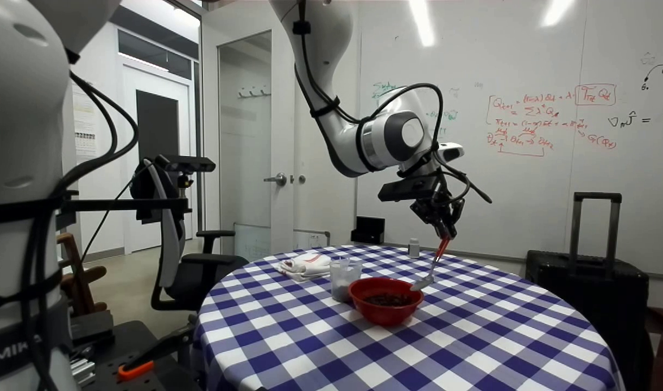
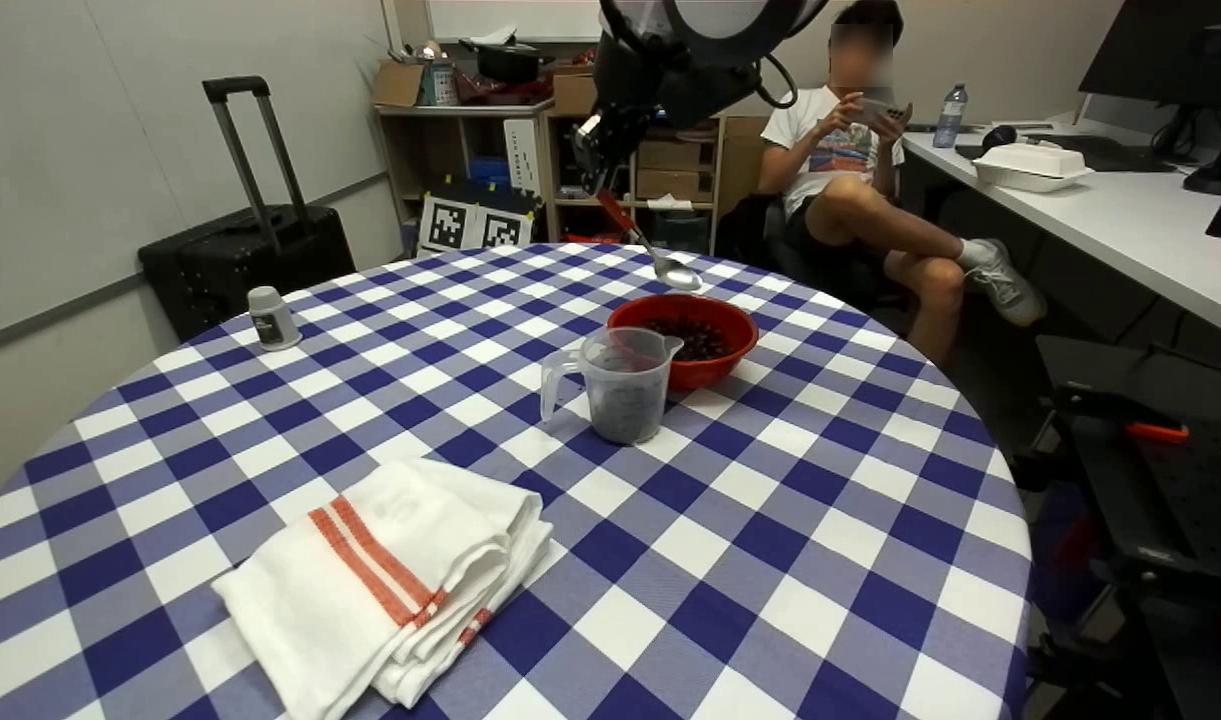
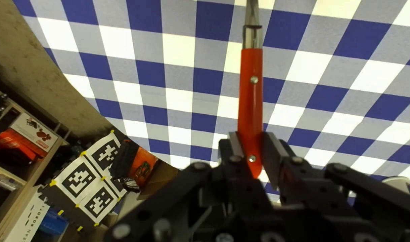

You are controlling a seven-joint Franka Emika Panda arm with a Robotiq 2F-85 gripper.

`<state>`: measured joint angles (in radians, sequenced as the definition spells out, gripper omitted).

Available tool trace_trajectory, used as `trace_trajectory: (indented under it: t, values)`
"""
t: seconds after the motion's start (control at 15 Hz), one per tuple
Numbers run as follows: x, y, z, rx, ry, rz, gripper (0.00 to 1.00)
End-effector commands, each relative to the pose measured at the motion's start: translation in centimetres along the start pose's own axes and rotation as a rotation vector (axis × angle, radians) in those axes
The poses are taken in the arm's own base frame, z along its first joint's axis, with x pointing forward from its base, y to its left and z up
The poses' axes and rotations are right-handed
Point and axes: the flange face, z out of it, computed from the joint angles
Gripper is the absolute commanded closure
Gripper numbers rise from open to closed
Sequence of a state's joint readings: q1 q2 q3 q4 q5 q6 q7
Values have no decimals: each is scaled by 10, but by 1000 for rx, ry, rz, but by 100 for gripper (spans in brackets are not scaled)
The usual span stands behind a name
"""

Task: Put a spoonful of the things in the red bowl into the jug

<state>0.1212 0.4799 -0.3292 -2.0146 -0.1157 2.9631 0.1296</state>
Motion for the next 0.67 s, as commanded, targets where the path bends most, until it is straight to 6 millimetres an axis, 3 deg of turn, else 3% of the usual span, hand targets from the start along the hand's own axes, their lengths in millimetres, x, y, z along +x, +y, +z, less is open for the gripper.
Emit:
trace_trajectory:
  t: [0.0,0.6]
  values:
    - [-7,-17,6,-39,-19,12,95]
    - [-33,-53,35,-174,-70,-15,95]
